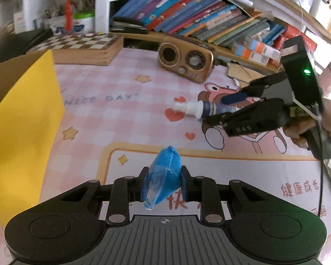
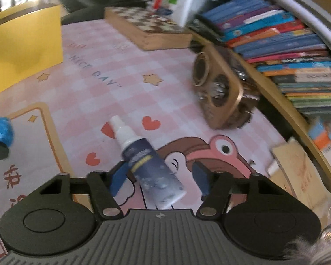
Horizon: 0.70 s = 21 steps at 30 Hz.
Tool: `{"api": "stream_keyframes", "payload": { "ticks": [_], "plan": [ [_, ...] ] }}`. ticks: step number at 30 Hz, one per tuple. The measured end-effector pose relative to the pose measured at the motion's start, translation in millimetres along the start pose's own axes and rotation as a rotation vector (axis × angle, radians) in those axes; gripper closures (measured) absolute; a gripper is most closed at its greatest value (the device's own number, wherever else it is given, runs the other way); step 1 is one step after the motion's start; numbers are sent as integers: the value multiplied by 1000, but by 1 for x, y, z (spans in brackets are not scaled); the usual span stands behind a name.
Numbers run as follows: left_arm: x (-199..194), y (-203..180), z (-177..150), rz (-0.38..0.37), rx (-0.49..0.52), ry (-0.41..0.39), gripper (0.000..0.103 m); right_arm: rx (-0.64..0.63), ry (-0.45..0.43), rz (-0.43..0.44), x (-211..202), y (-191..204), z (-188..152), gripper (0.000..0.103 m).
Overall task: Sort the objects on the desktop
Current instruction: 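Grasp the blue plastic bag with the left tool while the right tool grasps the spray bottle, then lift the blue bag and spray bottle and carry both toward the yellow box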
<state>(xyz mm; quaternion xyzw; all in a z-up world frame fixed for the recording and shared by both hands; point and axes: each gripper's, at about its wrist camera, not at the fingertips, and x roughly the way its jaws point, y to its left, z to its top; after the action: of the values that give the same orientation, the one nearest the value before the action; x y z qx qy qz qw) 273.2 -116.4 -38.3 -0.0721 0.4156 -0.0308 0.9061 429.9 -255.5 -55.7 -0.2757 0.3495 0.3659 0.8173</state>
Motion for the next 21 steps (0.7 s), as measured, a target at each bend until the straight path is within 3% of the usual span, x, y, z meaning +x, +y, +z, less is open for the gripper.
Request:
{"api": "stream_keyframes", "payload": {
  "ticks": [6, 11, 21],
  "plan": [
    [-13, -3, 0, 9, 18, -32, 77, 23, 45, 62, 11, -5, 6, 64],
    [-20, -6, 3, -10, 3, -51, 77, 189, 63, 131, 15, -15, 7, 68],
    [-37, -1, 1, -31, -51, -94, 77, 340, 54, 62, -6, 7, -10, 73]
  ]
}}
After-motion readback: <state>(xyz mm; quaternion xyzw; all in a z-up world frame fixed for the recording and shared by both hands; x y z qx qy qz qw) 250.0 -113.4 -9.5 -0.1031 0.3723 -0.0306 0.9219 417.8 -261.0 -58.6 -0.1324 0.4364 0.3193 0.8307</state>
